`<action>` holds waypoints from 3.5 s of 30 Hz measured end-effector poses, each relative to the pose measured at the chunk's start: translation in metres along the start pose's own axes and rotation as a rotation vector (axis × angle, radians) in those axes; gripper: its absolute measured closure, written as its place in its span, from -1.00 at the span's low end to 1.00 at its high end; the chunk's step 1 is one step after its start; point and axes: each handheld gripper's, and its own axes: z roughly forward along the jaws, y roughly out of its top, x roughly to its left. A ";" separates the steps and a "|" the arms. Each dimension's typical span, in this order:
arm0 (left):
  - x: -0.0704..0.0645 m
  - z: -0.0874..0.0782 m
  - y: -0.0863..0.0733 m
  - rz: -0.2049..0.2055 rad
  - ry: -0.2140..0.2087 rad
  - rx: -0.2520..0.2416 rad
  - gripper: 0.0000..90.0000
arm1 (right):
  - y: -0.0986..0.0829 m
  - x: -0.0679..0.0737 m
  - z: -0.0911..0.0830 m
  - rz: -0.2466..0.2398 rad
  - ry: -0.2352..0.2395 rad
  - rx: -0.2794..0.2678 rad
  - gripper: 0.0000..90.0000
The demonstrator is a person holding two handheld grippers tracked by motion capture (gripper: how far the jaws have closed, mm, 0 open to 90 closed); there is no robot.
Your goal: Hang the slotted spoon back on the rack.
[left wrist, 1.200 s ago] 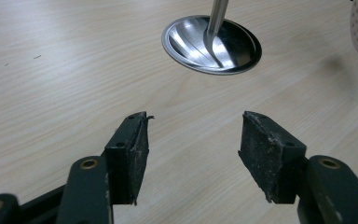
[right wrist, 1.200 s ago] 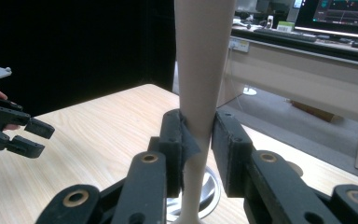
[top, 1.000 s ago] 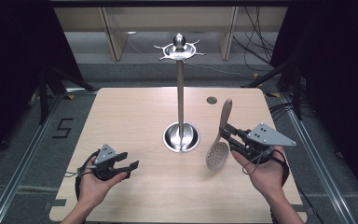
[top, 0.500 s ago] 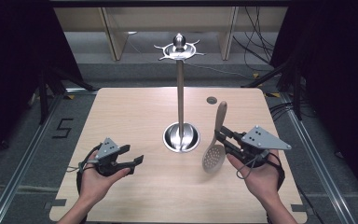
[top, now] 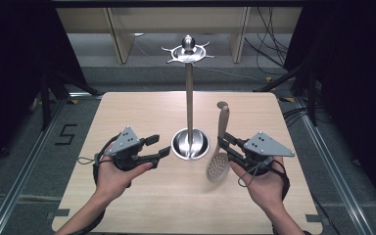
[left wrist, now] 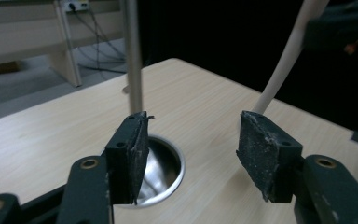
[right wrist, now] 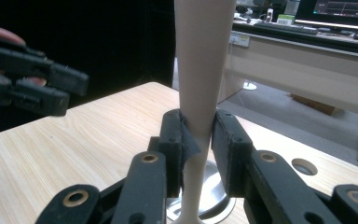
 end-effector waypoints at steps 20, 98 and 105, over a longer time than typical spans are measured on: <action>-0.057 0.061 0.063 0.103 -0.157 -0.052 0.21 | 0.000 -0.001 0.007 0.010 -0.031 -0.007 0.66; -0.034 0.065 0.088 0.120 -0.099 -0.033 0.65 | -0.059 -0.020 -0.029 0.064 -0.116 0.132 0.09; -0.031 0.062 0.091 0.128 -0.097 -0.032 0.65 | -0.062 -0.021 -0.031 0.101 -0.116 0.146 0.09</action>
